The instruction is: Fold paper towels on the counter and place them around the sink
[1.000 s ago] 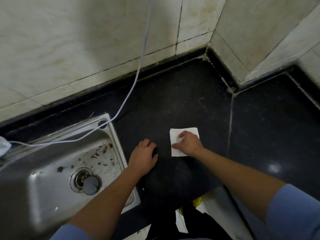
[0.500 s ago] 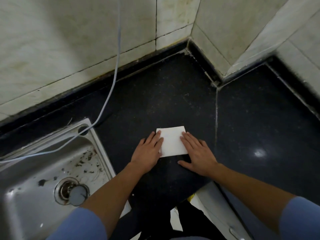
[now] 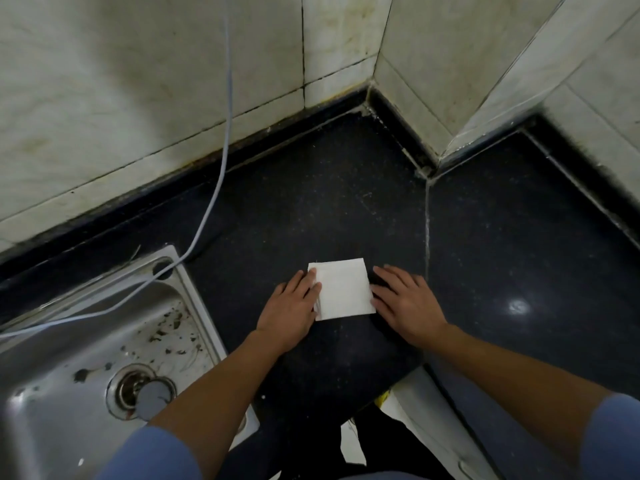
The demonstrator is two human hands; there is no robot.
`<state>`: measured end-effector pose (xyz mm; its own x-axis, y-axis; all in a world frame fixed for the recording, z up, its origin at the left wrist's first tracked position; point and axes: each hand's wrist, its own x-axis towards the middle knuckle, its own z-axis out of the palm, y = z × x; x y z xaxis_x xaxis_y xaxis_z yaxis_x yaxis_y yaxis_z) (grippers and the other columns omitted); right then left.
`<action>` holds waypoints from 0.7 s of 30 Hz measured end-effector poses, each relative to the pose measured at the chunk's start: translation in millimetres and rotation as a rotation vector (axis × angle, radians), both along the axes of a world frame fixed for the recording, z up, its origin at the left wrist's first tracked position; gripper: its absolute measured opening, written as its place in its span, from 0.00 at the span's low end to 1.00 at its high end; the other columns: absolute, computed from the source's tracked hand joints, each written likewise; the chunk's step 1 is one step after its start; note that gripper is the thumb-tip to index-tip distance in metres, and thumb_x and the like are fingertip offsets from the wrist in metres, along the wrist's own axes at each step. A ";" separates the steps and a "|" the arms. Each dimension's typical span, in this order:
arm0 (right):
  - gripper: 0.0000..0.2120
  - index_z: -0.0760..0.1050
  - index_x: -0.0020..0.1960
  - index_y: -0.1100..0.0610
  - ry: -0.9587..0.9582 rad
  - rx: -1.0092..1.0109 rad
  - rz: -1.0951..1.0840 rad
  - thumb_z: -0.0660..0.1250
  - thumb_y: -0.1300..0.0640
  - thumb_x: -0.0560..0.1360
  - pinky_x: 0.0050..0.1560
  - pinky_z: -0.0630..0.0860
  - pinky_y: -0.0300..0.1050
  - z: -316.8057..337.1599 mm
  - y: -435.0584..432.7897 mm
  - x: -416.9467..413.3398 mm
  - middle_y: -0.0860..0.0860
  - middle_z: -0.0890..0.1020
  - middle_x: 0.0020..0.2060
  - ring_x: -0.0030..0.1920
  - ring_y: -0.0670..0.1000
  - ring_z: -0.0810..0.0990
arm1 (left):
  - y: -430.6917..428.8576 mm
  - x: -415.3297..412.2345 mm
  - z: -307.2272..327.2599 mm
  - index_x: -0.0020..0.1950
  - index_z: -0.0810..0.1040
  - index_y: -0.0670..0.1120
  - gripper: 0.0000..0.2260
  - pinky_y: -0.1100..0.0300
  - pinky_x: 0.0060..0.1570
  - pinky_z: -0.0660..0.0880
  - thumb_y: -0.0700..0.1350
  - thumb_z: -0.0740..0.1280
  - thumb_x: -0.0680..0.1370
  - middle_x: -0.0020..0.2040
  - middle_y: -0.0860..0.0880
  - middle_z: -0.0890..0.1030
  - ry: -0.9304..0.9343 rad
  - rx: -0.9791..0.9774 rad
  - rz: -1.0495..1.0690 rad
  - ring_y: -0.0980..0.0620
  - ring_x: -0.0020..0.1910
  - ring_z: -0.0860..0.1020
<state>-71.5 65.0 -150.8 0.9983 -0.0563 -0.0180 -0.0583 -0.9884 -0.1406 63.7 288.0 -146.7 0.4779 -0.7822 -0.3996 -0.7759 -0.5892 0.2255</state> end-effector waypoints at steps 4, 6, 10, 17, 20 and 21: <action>0.24 0.71 0.68 0.54 0.244 0.093 -0.024 0.63 0.44 0.76 0.60 0.72 0.55 19.0 11.6 70.1 0.53 0.70 0.68 0.66 0.57 0.69 | 14.4 -1.2 8.3 0.72 0.67 0.47 0.20 0.51 0.70 0.59 0.48 0.59 0.81 0.77 0.45 0.57 -0.030 -0.082 0.082 0.46 0.75 0.57; 0.32 0.62 0.73 0.52 0.440 0.056 -0.011 0.66 0.41 0.74 0.64 0.67 0.54 24.0 20.6 97.8 0.53 0.68 0.68 0.67 0.56 0.67 | 24.9 -1.5 11.4 0.70 0.70 0.46 0.18 0.50 0.68 0.62 0.48 0.60 0.80 0.76 0.44 0.60 -0.041 -0.086 0.115 0.45 0.73 0.61; 0.27 0.66 0.66 0.52 0.598 0.045 -0.019 0.70 0.44 0.72 0.55 0.72 0.52 21.4 30.6 122.8 0.53 0.78 0.57 0.56 0.55 0.76 | 48.6 0.6 13.0 0.65 0.75 0.45 0.16 0.48 0.63 0.68 0.46 0.63 0.78 0.72 0.43 0.68 -0.066 -0.096 0.177 0.43 0.69 0.67; 0.12 0.75 0.53 0.52 0.587 0.208 -0.109 0.69 0.51 0.71 0.46 0.73 0.47 26.7 32.3 106.0 0.52 0.77 0.52 0.54 0.55 0.77 | 62.3 19.0 21.9 0.66 0.73 0.46 0.16 0.51 0.65 0.66 0.47 0.61 0.79 0.71 0.45 0.67 -0.118 -0.074 0.185 0.45 0.69 0.66; 0.09 0.71 0.49 0.50 0.454 0.266 -0.158 0.67 0.52 0.70 0.42 0.72 0.47 46.9 24.1 82.9 0.51 0.80 0.47 0.49 0.56 0.78 | 49.1 30.6 35.4 0.65 0.73 0.47 0.15 0.53 0.63 0.67 0.46 0.60 0.79 0.67 0.47 0.70 -0.132 -0.086 0.138 0.47 0.65 0.69; 0.10 0.72 0.51 0.50 0.405 0.267 -0.168 0.67 0.52 0.70 0.42 0.72 0.47 55.6 20.9 72.8 0.51 0.80 0.47 0.49 0.56 0.78 | 42.4 33.2 41.4 0.65 0.73 0.47 0.15 0.54 0.62 0.68 0.46 0.60 0.79 0.65 0.47 0.71 -0.133 -0.087 0.116 0.48 0.63 0.70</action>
